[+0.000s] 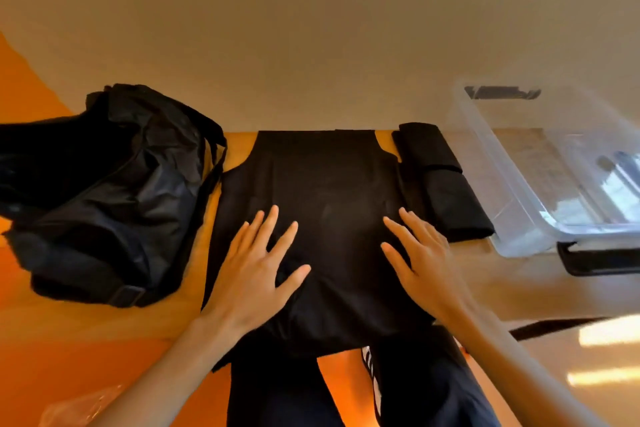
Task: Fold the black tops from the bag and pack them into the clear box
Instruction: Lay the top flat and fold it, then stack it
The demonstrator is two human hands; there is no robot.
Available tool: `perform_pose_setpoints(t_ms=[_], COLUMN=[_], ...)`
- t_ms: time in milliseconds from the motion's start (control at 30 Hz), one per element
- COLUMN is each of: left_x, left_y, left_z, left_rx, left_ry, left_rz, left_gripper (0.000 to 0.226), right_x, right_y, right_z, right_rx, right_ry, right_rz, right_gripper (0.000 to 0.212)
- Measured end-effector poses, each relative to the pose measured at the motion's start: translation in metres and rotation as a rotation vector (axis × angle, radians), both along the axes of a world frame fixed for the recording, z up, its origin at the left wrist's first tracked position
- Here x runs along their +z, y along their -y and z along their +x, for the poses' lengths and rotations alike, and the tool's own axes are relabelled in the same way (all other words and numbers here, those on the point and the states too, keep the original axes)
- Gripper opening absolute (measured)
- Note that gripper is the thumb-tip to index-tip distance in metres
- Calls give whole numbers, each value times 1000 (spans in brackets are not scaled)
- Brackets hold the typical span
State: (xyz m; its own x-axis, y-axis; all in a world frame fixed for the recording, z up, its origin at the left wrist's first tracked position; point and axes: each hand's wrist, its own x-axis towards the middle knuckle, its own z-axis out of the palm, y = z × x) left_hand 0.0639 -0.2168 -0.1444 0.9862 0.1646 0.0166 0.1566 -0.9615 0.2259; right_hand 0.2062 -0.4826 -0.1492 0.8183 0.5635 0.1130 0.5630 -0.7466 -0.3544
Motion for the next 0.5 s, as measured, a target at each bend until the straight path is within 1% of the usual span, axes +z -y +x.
perform_pose_setpoints(t_ms=[67,100,167,200,300,333,400,467,500], left_x=[-8,-11,-14,-14,-23,-26,-30,-27,-25], left_y=[10,13,16,17,21,23,27,31,35], left_z=[-25,-34,-52,-61,-95,-105,-119,-121,-120], left_rx=[-47,-42,21,59,146,204,428,651,725], left_ry=[-46,-37,15,54,165,207,312,421,443], left_rz=[51,74,95,83,56,44,-33,-100,-111], left_gripper=[86,88,90,92,104,105,96,72,58], right_x=[-13,-16,-17,-17,-18,-18,-15,-13,-11], right_y=[14,18,26,31,46,48,46,41,38], right_z=[-16,-22,-35,-42,-64,-68,-70,-66,-66], right_rx=[56,66,25,-39,-345,-431,-517,-537,-529], right_ry=[6,9,26,31,48,55,43,-31,-63], right_rz=[-95,-106,-33,24,205,236,218,225,258], right_gripper=[69,70,66,64,64,63,55,37,26])
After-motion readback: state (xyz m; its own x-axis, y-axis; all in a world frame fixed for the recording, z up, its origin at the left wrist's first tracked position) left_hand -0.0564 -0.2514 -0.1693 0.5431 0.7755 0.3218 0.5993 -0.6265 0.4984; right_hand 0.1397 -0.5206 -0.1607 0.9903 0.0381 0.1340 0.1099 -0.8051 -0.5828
